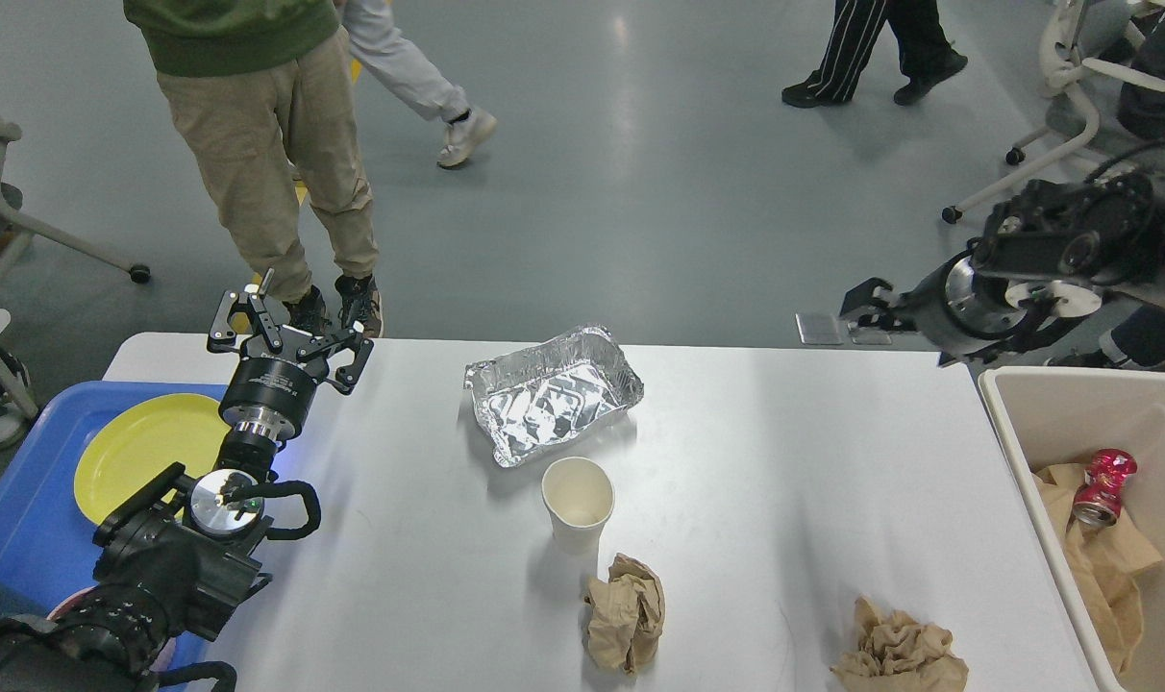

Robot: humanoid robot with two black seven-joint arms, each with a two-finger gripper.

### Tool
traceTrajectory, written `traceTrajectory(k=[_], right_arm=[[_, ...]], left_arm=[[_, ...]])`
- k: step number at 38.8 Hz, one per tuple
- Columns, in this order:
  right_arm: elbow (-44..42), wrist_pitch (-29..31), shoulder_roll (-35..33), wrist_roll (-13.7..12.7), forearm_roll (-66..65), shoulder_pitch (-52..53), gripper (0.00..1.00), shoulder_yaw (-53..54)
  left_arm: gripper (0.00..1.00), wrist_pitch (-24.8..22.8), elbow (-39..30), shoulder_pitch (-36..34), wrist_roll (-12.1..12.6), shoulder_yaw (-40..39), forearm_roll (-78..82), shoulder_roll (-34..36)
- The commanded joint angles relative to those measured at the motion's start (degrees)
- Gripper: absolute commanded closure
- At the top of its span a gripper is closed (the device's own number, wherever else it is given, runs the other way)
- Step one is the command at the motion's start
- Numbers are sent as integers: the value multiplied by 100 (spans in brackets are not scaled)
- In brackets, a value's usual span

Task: Tidy desktop
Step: 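Move the right gripper back over the table toward the crumpled paper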

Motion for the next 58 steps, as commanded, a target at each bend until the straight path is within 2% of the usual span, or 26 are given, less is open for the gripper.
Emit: traceTrajectory(k=[1,4,7,19,29,43,51,58], right_arm=[[1125,134,268,116,10,524,0,248],[1363,545,452,125,27,586,0,354],[1338,679,541,142,36,543,0,363],[1258,363,198,160,28,156,0,302],[1258,451,-241,151,-78,147,0,240],[1083,460,-426,90,-113,50,0,-102],[661,460,-680,90,-175,-406,0,-410],[801,460,-1129,90,-341,-670,0,-490]], left_arm=[[4,-9,1,-4,0,0,0,0],[4,-9,9,-4,0,0,0,0],[4,-9,1,-4,0,0,0,0],[4,-9,9,5,0,0,0,0],[4,-9,9,-4,0,0,0,0],[4,-9,1,5,0,0,0,0],[4,-9,9,-4,0,0,0,0],[4,-9,9,5,0,0,0,0]])
